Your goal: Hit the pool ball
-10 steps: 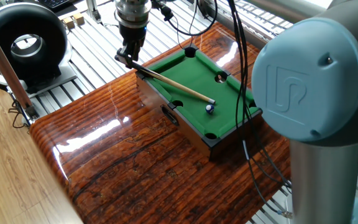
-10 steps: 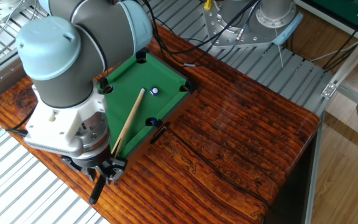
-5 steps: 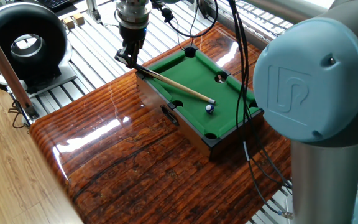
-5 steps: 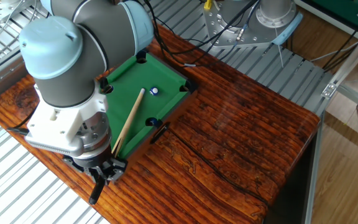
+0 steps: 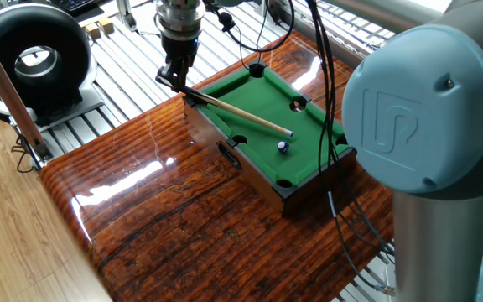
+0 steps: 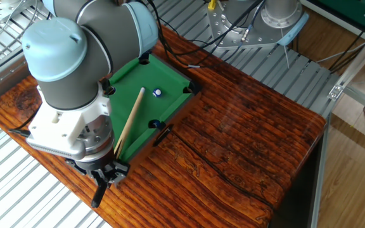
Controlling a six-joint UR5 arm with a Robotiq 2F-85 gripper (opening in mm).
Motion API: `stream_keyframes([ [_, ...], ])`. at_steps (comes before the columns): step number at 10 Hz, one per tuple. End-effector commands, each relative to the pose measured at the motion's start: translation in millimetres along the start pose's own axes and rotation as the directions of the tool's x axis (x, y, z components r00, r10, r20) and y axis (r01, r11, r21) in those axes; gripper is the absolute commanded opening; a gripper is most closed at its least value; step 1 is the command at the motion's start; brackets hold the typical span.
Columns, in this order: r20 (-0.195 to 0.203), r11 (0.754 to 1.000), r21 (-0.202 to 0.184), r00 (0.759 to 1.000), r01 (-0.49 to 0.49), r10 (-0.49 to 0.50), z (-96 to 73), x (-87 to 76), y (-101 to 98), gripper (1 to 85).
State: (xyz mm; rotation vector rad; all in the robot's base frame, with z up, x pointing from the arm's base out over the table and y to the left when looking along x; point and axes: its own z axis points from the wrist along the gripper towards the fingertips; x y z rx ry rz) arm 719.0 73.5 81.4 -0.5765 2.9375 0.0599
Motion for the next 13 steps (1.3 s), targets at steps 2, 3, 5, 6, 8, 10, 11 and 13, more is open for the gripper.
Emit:
stream_keyframes([
  [2, -0.011, 1.000, -0.007, 1.000, -0.026, 0.026, -5.1, 1.4, 2.5, 1.0],
  [3, -0.007, 1.000, -0.011, 1.000, -0.020, 0.020, -7.7, -0.9, 4.4, 1.0],
  [5, 0.004, 1.000, -0.016, 1.000, -0.015, 0.015, -17.6, -9.3, 10.1, 1.0],
  [6, 0.025, 1.000, -0.024, 1.000, -0.003, 0.004, -20.8, -18.6, 14.1, 1.0],
  [8, 0.070, 0.998, -0.055, 0.997, 0.017, -0.013, -26.4, -35.4, 28.1, 1.0],
  [10, 0.101, 0.993, -0.070, 0.991, 0.092, -0.085, -29.2, -45.4, 40.1, 1.0],
  [11, 0.104, 0.990, -0.086, 0.989, 0.115, -0.106, -32.5, -46.1, 51.0, 1.0],
  [13, 0.099, 0.987, -0.111, 0.989, 0.118, -0.107, -36.1, -43.2, 78.8, 1.0],
])
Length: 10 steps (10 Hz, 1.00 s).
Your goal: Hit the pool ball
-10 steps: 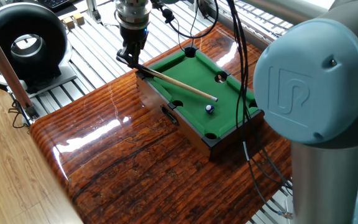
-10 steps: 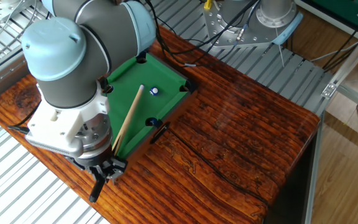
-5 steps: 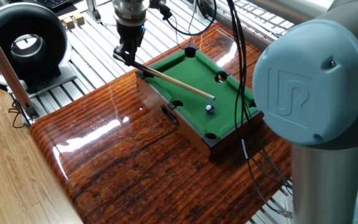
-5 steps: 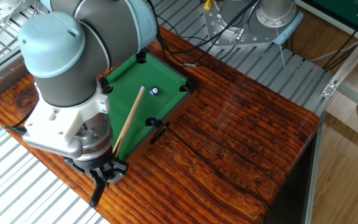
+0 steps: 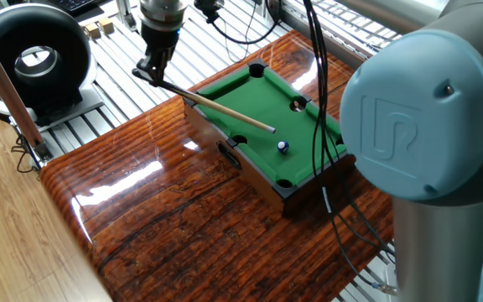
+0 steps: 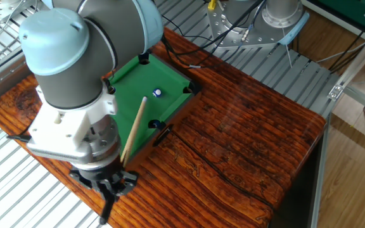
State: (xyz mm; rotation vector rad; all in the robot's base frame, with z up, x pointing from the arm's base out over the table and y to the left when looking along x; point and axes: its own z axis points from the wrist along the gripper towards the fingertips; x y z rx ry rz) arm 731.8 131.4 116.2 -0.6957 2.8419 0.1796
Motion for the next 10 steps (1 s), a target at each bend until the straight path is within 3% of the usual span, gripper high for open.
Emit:
stream_keyframes([
  [1, 0.023, 0.999, -0.046, 1.000, 0.019, -0.018, -1.5, -10.4, 39.1, 1.0],
  [3, 0.030, 0.999, -0.035, 1.000, 0.007, -0.006, -0.8, -13.8, 39.8, 1.0],
  [4, 0.022, 0.997, -0.069, 0.999, 0.042, -0.040, -2.1, -9.9, 51.6, 1.0],
  [6, -0.034, 0.982, -0.115, 0.987, 0.150, -0.155, -0.9, 12.6, 76.9, 1.0],
  [7, -0.016, 0.975, -0.119, 0.982, 0.187, -0.190, 2.0, 11.3, 87.1, 1.0],
  [10, -0.002, 0.933, -0.102, 0.938, 0.345, -0.347, 3.7, 13.2, 88.1, 1.0],
])
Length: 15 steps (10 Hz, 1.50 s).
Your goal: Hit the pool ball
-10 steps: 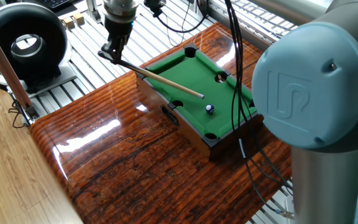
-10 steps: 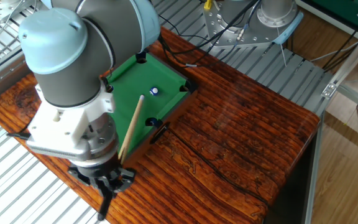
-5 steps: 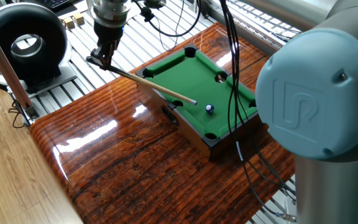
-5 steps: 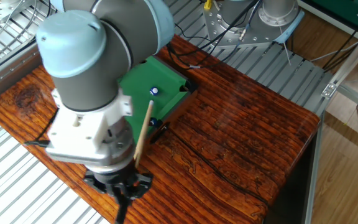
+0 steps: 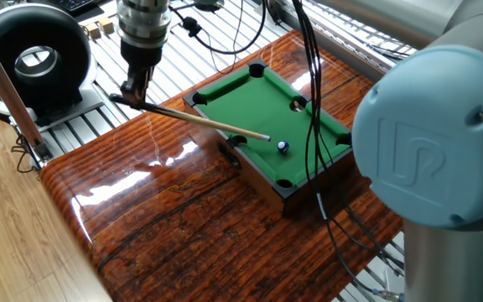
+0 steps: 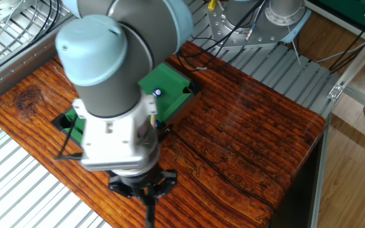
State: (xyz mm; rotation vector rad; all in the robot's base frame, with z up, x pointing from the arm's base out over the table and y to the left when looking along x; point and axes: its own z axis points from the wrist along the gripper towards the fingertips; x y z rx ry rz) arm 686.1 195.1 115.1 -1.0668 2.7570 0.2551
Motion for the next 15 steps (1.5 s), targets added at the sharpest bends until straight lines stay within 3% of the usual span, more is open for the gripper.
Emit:
stream_keyframes([
  [1, 0.007, 0.993, -0.026, 0.993, 0.114, -0.114, -1.0, 0.2, 15.6, 1.0],
  [4, 0.029, 0.997, -0.037, 0.997, 0.067, -0.066, -0.4, -8.1, 27.8, 1.0],
  [7, 0.008, 1.000, -0.011, 1.000, 0.005, -0.005, 9.8, -14.3, 39.1, 1.0],
  [8, -0.016, 1.000, 0.008, 1.000, 0.004, -0.003, 9.9, -8.5, 34.8, 1.0],
  [10, -0.014, 1.000, 0.010, 1.000, 0.005, -0.005, 10.0, -8.9, 34.1, 1.0],
  [15, -0.074, 0.999, 0.041, 0.997, 0.024, -0.021, 13.6, 12.2, 19.9, 1.0],
])
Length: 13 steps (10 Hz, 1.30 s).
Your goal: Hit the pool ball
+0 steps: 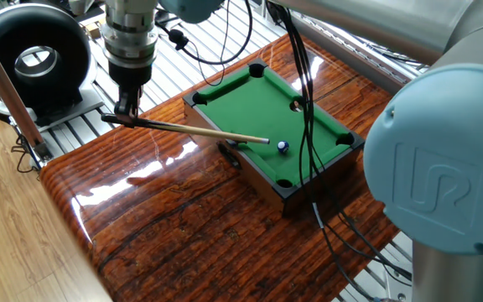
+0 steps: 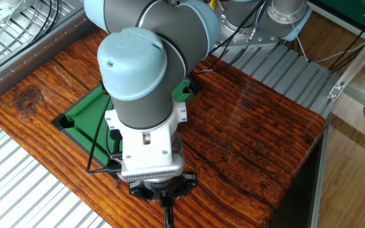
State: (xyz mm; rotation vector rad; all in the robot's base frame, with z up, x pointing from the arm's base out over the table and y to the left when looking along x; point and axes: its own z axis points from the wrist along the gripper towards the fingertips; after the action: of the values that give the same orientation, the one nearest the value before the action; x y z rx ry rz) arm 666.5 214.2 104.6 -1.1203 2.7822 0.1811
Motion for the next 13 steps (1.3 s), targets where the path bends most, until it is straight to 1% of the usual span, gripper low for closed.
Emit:
stream_keyframes([
  [1, -0.018, 1.000, 0.009, 1.000, -0.007, 0.007, 2.4, 8.4, -6.3, 1.0],
  [3, 0.001, 1.000, -0.006, 1.000, -0.014, 0.014, 2.4, 3.0, -2.2, 1.0],
  [6, 0.012, 1.000, -0.020, 1.000, -0.018, 0.018, 1.8, -3.5, 2.9, 1.0],
  [8, 0.000, 1.000, -0.007, 1.000, 0.008, -0.008, 3.0, 1.6, -1.5, 1.0],
  [11, 0.022, 0.998, -0.058, 0.999, 0.034, -0.033, 5.5, -1.2, 12.3, 1.0],
  [12, 0.026, 0.997, -0.071, 0.999, 0.035, -0.033, 6.3, -2.8, 17.5, 1.0],
  [13, 0.021, 0.996, -0.074, 0.999, 0.043, -0.041, 8.2, -1.4, 19.7, 1.0],
])
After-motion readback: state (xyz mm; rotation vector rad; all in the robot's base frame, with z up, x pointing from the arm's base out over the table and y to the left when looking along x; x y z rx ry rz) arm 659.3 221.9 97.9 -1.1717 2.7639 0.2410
